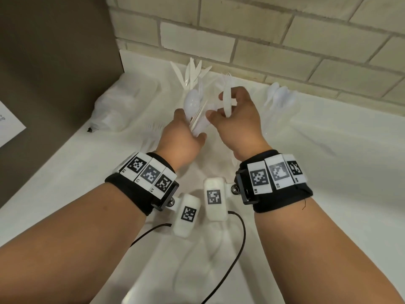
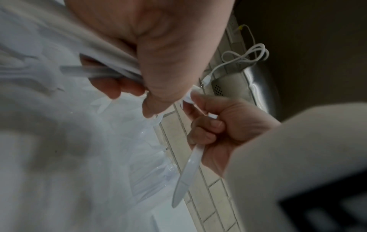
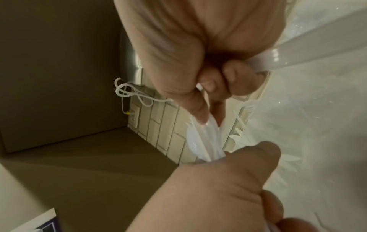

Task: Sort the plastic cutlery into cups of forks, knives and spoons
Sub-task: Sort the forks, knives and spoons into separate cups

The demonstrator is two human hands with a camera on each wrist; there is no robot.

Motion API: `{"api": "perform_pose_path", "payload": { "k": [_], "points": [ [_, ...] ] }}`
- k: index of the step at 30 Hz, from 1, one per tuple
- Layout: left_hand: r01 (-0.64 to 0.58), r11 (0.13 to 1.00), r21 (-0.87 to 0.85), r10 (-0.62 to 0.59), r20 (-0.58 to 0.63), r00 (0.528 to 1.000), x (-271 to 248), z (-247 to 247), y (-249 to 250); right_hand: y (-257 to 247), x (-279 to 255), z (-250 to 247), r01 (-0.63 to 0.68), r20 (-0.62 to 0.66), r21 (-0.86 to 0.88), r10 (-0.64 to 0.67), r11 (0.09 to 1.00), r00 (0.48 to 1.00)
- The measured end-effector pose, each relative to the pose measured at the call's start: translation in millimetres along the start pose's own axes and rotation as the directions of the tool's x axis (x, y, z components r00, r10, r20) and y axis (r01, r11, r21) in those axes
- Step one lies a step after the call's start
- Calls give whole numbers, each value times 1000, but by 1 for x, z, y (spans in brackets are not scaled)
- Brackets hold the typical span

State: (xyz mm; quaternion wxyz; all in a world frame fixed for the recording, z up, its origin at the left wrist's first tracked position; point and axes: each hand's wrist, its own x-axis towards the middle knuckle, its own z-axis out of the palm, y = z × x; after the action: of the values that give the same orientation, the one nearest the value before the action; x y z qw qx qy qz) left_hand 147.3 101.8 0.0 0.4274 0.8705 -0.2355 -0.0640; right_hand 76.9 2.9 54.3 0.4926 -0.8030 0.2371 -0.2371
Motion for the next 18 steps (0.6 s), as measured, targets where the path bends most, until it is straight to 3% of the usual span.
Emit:
{"api": "perform_pose_path", "payload": {
  "k": [6, 10, 13, 18],
  "points": [
    [-17, 1000, -3, 17, -6, 1000, 0, 2, 2, 1, 4, 2, 46, 72, -80, -40, 996, 997],
    [0, 999, 32, 2, -55, 998, 1, 1, 0, 3, 0, 5, 100, -30, -154, -106, 983, 994],
    [-9, 999, 33, 11, -58, 998, 2, 2, -1, 4, -2, 10, 17, 41, -232, -8, 973, 999],
    [-59, 998, 24, 60, -33, 998, 3, 8, -2, 5, 1, 15, -33, 64, -139, 42, 990, 997]
  ]
}}
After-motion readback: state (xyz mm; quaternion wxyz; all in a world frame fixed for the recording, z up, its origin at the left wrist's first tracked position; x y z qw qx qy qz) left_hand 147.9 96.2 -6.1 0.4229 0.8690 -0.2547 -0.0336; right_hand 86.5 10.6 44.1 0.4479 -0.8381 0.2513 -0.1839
